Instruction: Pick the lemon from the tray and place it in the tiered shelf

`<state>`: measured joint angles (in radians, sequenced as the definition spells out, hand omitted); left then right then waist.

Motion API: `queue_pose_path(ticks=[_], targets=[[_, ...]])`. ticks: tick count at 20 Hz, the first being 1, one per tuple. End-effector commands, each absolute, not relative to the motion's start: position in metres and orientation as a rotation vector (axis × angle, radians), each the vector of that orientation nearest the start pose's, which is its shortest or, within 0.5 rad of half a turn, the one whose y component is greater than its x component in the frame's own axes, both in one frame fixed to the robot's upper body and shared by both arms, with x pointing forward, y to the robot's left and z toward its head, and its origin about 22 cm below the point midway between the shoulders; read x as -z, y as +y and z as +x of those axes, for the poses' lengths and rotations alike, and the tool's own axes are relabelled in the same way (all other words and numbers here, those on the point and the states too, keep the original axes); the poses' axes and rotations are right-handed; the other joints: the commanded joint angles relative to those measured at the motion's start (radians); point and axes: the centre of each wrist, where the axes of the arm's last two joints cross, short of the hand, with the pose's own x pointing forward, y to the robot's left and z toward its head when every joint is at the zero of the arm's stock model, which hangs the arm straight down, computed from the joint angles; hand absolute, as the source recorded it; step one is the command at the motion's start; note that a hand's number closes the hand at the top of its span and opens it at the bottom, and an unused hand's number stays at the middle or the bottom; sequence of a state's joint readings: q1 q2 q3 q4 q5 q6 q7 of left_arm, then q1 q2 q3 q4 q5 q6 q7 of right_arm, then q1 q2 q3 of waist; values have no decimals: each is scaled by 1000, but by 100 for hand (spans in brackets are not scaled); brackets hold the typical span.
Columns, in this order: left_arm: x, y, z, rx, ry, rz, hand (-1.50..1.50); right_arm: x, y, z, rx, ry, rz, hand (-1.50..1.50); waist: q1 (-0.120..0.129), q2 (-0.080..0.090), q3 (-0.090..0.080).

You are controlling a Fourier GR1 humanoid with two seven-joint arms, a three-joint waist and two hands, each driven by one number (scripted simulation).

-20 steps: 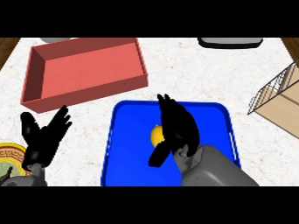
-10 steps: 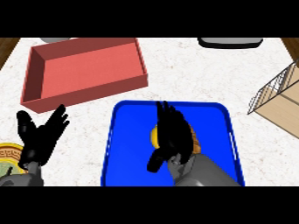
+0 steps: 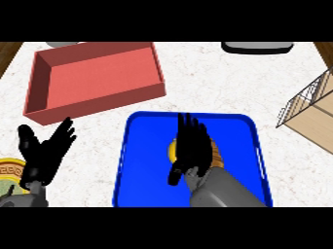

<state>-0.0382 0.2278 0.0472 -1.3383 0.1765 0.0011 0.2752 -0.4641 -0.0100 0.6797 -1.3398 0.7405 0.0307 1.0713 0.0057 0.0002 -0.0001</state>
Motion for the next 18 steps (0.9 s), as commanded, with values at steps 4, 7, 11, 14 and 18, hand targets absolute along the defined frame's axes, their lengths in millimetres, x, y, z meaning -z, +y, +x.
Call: queue_pose_path(ticks=[4,7,11,14,18], targets=[[33,298,262,-40,-1113,72,0,0,-37,277,-966,-874,-837,-150,3,2,0],[13,298,258,-43,-1125,94,0,-6,-51,297,-940,-915,-809,-150,3,1,0],[38,285,240,-45,-1109,88,0,-5,-47,295,-953,-927,-809,-150,2,0,0],[29,285,262,-39,-1100,85,0,21,-42,292,-953,-930,-807,-150,7,2,0],[38,287,248,-32,-1104,81,0,21,-36,284,-1226,-809,-677,150,19,5,0]])
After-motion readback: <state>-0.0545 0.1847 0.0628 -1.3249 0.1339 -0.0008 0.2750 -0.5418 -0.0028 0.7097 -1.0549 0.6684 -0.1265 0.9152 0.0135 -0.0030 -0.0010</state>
